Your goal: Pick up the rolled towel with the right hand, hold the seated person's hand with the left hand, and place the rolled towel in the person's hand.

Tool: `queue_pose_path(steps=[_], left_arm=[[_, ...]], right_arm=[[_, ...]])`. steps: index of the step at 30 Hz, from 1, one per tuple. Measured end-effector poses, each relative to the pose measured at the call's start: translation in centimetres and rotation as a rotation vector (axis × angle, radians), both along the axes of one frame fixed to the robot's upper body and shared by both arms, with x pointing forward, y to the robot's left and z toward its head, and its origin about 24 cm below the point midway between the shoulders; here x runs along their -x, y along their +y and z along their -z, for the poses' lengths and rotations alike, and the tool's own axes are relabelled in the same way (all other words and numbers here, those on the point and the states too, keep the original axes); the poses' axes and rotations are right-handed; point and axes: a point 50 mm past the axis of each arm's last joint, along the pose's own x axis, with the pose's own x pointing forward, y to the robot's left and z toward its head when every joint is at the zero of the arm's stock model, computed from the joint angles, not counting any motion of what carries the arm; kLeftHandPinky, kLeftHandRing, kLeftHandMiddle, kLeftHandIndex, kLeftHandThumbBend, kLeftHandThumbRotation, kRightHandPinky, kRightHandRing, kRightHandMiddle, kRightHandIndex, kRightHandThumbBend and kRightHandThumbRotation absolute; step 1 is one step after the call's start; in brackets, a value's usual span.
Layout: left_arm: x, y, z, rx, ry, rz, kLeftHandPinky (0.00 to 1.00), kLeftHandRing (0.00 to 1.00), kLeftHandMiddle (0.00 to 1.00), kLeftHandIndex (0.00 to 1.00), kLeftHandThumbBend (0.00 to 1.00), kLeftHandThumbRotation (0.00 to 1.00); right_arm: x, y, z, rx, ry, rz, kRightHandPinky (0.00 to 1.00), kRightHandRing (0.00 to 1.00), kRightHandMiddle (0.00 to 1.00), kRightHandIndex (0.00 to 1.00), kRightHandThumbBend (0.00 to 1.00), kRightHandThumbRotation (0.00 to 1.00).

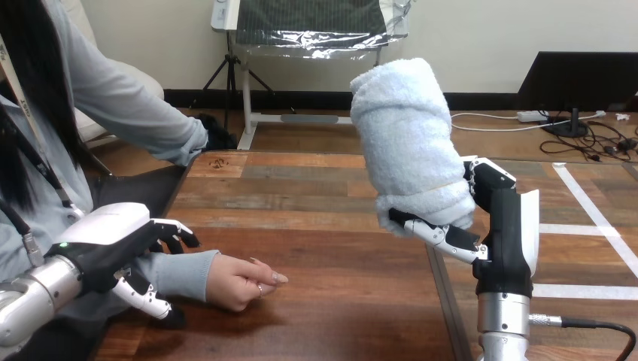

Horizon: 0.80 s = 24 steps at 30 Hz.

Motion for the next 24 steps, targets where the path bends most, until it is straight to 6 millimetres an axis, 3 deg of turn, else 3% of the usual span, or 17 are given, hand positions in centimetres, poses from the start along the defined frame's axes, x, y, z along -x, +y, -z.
queue_pose_path(steps=[24], left_arm=[[0.0,-0.7,1.3,0.03,0.018,-0.01,0.53,0.57,0.61,0.63,0.99,0.1]], right_arm=[[0.5,0.2,-0.2,-0.02,-0.035,-0.055,0.33,0.39,0.47,0.45,0.76,0.0]])
